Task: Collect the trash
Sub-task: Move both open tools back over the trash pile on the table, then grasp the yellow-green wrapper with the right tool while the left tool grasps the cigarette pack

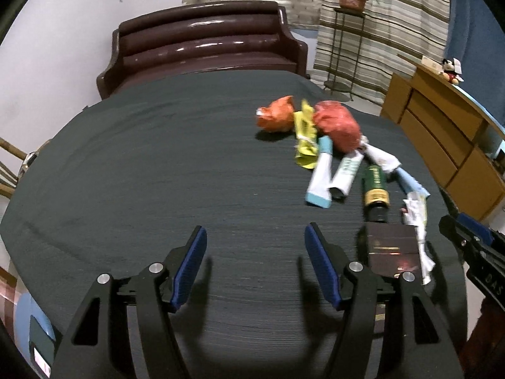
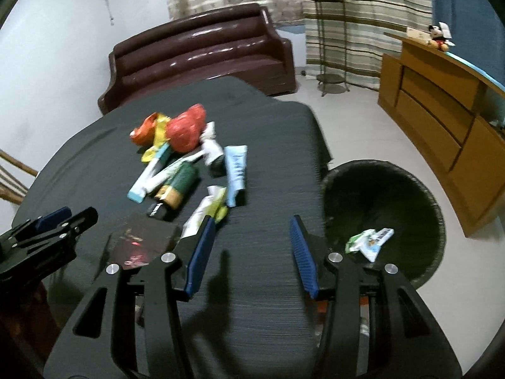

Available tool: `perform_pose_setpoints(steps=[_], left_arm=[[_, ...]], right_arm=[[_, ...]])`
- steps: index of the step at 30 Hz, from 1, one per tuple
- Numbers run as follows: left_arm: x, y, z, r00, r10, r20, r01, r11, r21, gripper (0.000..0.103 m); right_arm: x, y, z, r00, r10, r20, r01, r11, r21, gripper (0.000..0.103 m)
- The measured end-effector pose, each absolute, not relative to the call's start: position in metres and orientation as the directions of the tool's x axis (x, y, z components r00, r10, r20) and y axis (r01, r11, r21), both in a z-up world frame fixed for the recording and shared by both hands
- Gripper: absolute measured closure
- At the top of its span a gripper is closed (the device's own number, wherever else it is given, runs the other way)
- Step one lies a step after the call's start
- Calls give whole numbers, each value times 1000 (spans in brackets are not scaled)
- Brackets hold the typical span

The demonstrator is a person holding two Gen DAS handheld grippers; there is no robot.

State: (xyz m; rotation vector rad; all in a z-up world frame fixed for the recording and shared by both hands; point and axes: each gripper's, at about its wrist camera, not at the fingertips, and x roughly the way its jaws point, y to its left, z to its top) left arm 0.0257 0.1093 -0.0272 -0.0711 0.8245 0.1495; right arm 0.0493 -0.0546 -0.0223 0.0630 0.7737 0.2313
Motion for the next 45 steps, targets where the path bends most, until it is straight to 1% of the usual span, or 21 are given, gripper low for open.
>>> perform_pose_setpoints(steps=[13, 16, 18, 23, 24, 33, 39, 45], left_arm=[[23, 131, -36, 655, 95, -750, -181, 983, -33, 38], [23, 130, -36, 656, 91, -750, -176, 984, -35, 38], [23, 129, -36, 656, 88, -749, -175, 984, -37, 38], [26, 124, -38, 651, 78, -755, -166, 985, -41, 38], [25, 123, -38, 650, 75, -756, -164, 986, -43, 38], [26, 100, -30, 654, 36, -756, -116, 992, -53, 38], [23, 70, -24, 662, 11, -749, -76, 996, -53, 35], [24, 45, -21, 666, 14, -746, -44, 999, -21, 34]], right_arm=[[54, -22, -32, 656, 238, -716, -222, 968, 119, 55], [54, -19, -33, 652, 238, -720, -239, 966, 102, 57], [53, -17, -34, 644, 246, -725, -249, 963, 105, 63], [50, -15, -35, 633, 266, -727, -279, 954, 107, 88], [49, -15, -35, 634, 267, -726, -283, 954, 104, 89], [36, -31, -22, 671, 259, -695, -286, 955, 80, 89], [29, -67, -13, 701, 232, -675, -246, 966, 77, 89], [24, -98, -12, 720, 217, -659, -205, 974, 97, 89]])
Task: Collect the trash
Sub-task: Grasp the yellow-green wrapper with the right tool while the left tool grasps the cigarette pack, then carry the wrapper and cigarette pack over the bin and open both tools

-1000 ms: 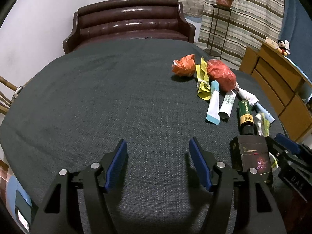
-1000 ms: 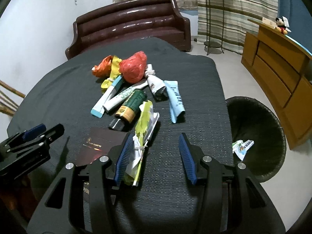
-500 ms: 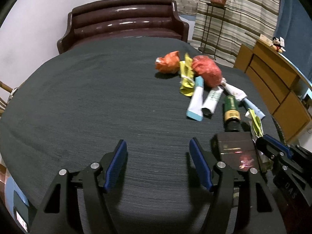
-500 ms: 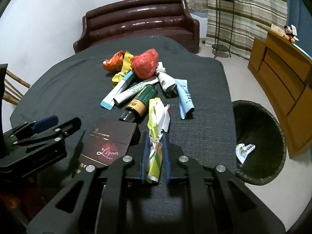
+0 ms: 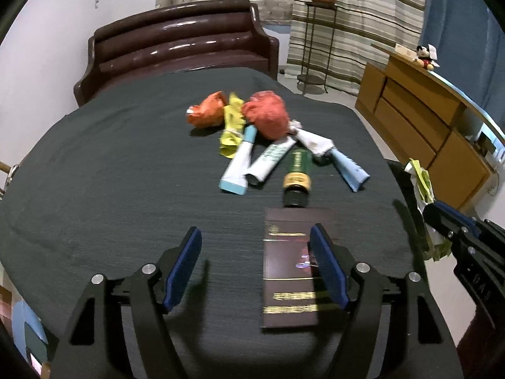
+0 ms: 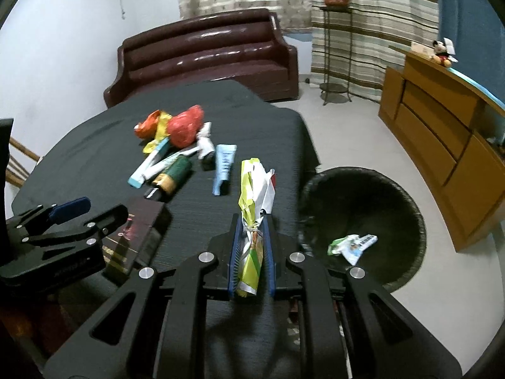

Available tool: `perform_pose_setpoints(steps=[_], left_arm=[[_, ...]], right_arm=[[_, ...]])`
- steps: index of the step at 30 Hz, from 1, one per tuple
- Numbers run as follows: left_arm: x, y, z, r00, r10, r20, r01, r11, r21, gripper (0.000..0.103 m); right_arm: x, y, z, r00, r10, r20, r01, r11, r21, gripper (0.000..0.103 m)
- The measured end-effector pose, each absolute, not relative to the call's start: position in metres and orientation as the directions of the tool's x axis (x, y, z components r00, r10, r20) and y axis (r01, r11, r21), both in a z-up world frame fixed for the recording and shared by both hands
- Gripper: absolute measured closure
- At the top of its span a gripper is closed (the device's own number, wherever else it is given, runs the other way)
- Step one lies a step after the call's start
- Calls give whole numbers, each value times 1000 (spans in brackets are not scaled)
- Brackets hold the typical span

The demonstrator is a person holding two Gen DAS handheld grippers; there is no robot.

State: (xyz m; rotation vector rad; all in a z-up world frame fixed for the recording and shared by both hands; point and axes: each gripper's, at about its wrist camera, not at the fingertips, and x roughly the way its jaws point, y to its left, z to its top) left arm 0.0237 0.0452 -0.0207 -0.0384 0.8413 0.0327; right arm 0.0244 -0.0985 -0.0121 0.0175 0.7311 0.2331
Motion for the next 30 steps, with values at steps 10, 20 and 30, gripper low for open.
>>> perform_pose_setpoints(steps=[10, 20, 30], left_arm=[[24, 18, -38, 625, -4, -780, -8, 1000, -11, 31], [19, 18, -43, 617, -25, -786, 11, 1000, -23, 49], [15, 9, -24, 681, -45, -731, 48, 999, -17, 49]], right_arm=[[18, -126, -20, 716, 225, -661, -179, 974, 138, 89], [19, -128, -23, 713, 229, -663, -179, 973, 144, 89], [20, -138, -20, 728, 208, -654, -156, 978, 138, 89]])
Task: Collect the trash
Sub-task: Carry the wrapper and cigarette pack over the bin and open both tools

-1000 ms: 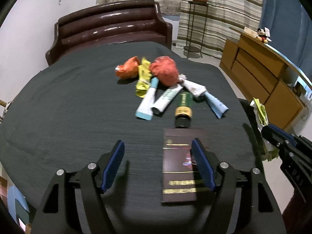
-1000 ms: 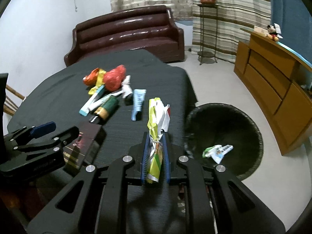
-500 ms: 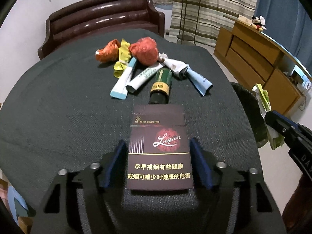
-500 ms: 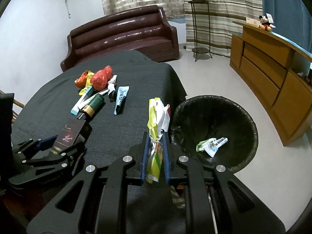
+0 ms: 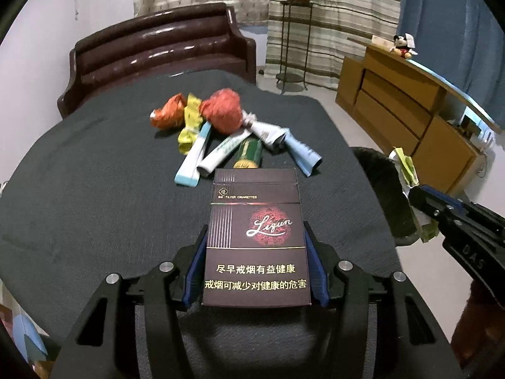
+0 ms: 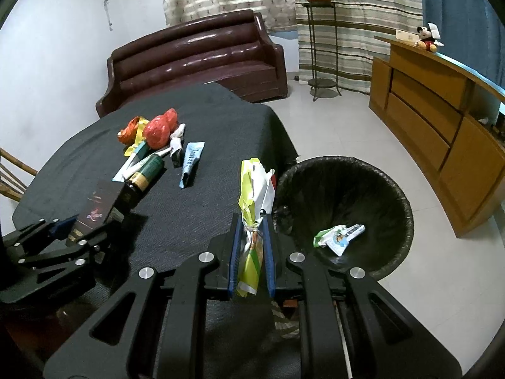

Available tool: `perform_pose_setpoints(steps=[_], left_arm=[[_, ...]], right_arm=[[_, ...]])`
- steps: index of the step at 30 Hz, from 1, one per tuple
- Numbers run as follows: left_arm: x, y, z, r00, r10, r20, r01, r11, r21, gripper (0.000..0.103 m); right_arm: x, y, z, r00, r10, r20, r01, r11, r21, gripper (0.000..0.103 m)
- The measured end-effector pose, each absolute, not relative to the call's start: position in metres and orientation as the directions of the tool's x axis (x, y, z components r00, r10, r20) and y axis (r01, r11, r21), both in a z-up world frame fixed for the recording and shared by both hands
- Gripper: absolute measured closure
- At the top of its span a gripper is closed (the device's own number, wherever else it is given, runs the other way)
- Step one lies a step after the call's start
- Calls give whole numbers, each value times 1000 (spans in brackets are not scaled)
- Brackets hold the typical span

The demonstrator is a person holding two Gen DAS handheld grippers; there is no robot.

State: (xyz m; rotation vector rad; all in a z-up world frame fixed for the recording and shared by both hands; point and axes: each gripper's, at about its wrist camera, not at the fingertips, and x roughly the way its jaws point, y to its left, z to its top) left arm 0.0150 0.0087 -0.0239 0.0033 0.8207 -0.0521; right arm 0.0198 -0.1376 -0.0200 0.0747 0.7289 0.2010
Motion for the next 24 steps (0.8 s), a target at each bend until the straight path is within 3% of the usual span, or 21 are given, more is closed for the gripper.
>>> perform_pose_setpoints(steps=[24], left_arm=[[104, -109, -24, 681, -171, -712, 245, 969, 2, 49]], right_arm=[[61, -234, -14, 783, 7, -622, 83, 990, 115, 89]])
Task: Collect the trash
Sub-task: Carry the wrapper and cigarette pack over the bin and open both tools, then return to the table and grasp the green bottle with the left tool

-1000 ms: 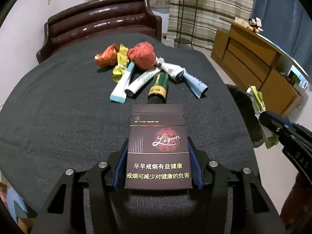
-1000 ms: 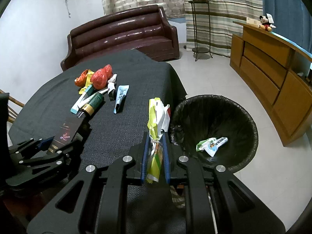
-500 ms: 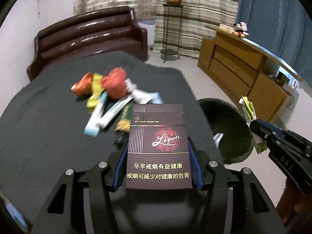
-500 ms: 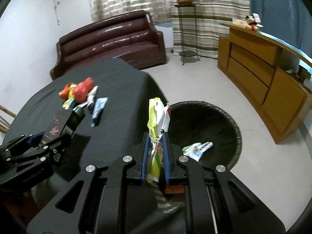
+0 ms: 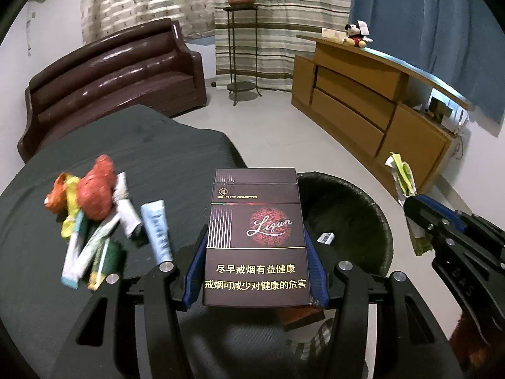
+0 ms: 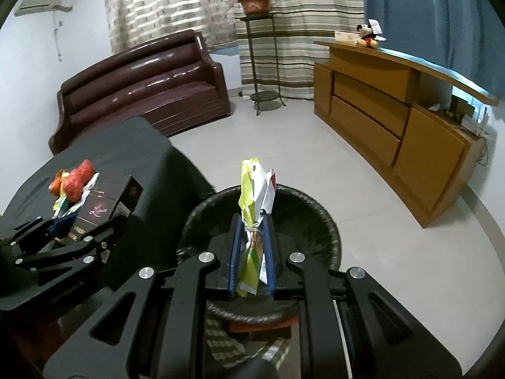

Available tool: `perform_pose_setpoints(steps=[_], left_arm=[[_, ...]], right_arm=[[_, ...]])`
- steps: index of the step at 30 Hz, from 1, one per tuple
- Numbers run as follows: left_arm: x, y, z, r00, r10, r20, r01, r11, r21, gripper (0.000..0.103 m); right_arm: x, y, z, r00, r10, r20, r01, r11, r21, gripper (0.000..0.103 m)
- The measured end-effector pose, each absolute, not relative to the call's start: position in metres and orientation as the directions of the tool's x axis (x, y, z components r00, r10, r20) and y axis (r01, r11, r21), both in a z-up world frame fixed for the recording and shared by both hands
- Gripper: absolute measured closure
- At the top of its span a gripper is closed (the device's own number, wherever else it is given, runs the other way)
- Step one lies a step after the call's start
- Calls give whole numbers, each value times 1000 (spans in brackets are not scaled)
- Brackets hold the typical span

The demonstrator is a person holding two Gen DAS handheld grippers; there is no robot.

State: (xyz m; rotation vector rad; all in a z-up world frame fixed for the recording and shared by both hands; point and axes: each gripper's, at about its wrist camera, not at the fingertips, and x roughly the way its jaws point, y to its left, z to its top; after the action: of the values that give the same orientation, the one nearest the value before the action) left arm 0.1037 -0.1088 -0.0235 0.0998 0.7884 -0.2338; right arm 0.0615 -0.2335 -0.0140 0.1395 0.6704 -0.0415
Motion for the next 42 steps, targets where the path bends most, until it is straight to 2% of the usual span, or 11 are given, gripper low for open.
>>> perform_pose_setpoints(steps=[20, 21, 23, 27, 42], left_arm=[[139, -143, -35, 658, -150, -738, 276, 960, 51, 48], [139, -143, -35, 659, -146, -738, 275, 960, 55, 46], [139, -143, -35, 663, -146, -734, 273, 960, 56, 39], [140, -142, -34, 663, -147, -734, 269, 962, 50, 36], [130, -118, -23, 668, -140, -731, 228, 974, 22, 35]], right_arm=[[105, -268, -41, 752, -3, -659, 147, 975, 164, 88], [106, -269, -42, 754, 3, -657, 149, 973, 175, 88], [107, -272, -43, 754, 5, -657, 156, 970, 186, 82], [106, -275, -45, 753, 3, -658, 165, 967, 193, 78], [98, -265, -42, 748, 26, -663, 144, 969, 200, 76]])
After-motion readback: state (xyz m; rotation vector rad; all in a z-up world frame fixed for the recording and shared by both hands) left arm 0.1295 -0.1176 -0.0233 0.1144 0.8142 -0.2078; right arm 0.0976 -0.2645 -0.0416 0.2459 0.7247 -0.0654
